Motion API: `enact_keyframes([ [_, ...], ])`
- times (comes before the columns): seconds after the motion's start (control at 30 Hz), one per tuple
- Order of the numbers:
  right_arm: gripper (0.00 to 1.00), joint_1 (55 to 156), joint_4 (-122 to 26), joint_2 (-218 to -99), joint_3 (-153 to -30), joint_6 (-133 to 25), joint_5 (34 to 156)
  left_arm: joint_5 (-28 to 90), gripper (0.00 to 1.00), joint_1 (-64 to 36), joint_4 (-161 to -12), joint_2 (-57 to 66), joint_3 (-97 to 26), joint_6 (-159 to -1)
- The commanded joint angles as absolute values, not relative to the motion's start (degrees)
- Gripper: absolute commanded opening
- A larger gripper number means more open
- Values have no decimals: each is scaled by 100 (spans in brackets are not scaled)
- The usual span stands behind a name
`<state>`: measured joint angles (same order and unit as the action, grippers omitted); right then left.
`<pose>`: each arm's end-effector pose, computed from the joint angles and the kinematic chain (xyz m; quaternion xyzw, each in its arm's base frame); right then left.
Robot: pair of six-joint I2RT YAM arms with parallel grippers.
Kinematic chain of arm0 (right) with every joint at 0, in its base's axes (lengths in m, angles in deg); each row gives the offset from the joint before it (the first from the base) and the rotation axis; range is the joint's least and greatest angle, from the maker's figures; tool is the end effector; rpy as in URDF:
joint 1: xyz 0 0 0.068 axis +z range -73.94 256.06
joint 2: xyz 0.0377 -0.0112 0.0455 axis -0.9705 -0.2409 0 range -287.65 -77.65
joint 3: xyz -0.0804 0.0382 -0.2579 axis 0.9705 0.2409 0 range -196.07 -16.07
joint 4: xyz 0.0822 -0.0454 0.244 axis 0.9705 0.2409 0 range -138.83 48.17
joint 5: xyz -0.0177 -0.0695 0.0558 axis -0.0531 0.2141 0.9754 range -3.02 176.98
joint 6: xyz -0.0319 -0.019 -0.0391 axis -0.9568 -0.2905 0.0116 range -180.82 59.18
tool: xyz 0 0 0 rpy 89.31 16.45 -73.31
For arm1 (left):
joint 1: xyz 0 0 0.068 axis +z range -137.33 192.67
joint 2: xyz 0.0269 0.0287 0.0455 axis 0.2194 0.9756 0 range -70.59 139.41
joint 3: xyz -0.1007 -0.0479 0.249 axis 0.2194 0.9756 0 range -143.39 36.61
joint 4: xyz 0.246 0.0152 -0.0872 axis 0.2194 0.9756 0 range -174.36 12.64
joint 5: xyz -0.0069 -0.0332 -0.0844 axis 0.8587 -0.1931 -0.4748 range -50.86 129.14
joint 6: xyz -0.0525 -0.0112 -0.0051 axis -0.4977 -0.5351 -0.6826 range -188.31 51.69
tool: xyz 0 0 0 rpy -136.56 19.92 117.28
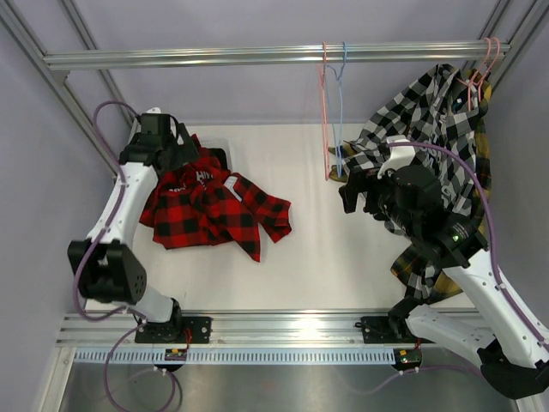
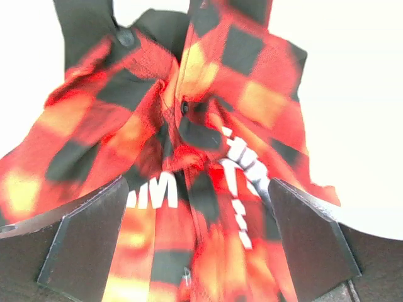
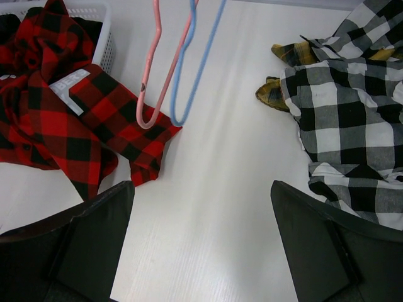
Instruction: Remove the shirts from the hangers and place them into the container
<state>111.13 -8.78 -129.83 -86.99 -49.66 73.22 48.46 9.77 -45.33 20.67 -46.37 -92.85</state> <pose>0.1455 0.0918 0.4181 -0.1037 0.8160 0.1289 0.5539 0.3507 -0.0120 0.3213 -0.2033 0.9063 -0.0126 0.3703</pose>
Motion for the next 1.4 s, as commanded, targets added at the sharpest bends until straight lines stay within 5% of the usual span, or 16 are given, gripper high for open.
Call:
enact_keyframes([
  [0.0,100,11086,-1113,-13038,-8840,-5107,7468,5433,99,583,-4270,1143,-4400,-9494],
  [0.47,99,11077,-1446,-12985,-8358,-5274,8082,5935,99,-833,-5763,-2189,-15,-10452],
  [0.93,100,11078,-1447,-13029,-8234,-5256,8566,6278,99,-860,-7671,-828,707,-10857],
  [1.03,99,11077,-1473,-13003,-8120,-5230,8628,6366,87,-860,-7812,-784,760,-10883],
  [1.17,99,11086,-1464,-12994,-8085,-5230,8654,6348,48,-860,-7786,-810,708,-10866],
  [1.2,100,11086,-1447,-13003,-8093,-5238,8645,6340,23,-860,-7672,-854,681,-10831],
  [1.27,99,11086,-1429,-13003,-8111,-5256,8610,6348,4,-860,-7435,-1011,524,-10804],
  [1.37,99,11086,-1316,-13012,-8198,-5265,8602,6322,0,-860,-6628,-1257,24,-10751],
])
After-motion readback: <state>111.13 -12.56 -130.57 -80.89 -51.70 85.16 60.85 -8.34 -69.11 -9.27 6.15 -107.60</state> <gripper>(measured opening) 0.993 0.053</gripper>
